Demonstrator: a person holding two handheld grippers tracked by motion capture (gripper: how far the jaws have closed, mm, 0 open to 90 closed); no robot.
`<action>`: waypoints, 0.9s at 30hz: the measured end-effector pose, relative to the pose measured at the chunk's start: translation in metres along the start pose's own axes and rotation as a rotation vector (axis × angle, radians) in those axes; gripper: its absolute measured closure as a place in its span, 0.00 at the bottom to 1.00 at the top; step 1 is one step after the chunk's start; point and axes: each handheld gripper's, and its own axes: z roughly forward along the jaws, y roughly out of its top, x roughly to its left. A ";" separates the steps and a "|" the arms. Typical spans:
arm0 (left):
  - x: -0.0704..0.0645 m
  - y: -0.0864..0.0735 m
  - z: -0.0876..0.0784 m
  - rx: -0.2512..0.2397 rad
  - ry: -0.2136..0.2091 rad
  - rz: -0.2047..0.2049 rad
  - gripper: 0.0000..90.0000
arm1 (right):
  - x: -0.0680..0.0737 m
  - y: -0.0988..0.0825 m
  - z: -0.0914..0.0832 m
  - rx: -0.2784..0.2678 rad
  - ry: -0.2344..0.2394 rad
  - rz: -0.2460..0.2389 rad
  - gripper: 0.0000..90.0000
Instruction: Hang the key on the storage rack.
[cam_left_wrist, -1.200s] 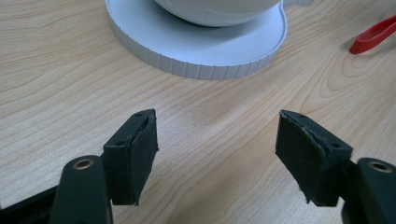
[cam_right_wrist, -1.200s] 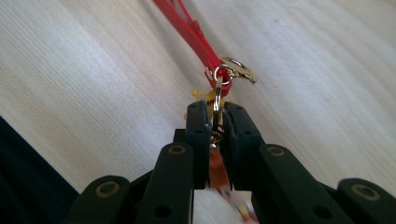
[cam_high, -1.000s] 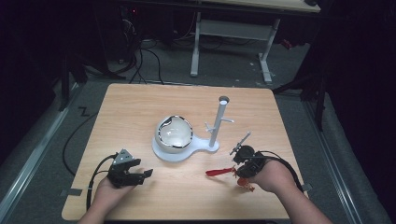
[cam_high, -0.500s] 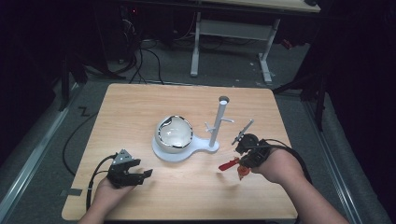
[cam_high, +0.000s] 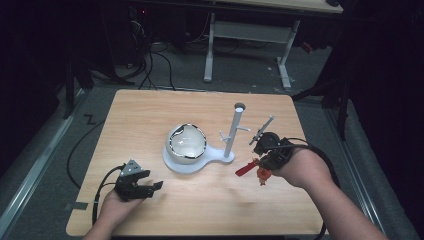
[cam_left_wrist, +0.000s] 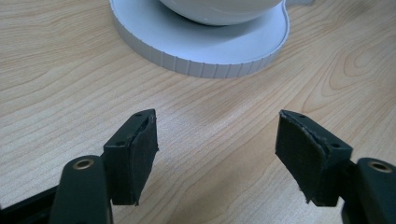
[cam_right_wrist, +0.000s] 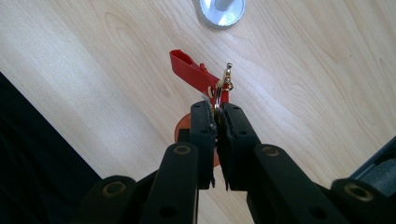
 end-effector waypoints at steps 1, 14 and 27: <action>0.000 0.000 0.000 -0.001 0.000 0.001 0.33 | 0.000 0.000 -0.002 -0.002 0.000 0.000 0.94; 0.000 -0.001 0.001 0.006 -0.001 -0.001 0.33 | -0.006 0.009 -0.018 0.008 0.004 0.005 0.94; 0.001 0.000 0.000 -0.002 -0.002 -0.004 0.33 | -0.010 0.023 -0.047 -0.025 -0.036 -0.009 0.94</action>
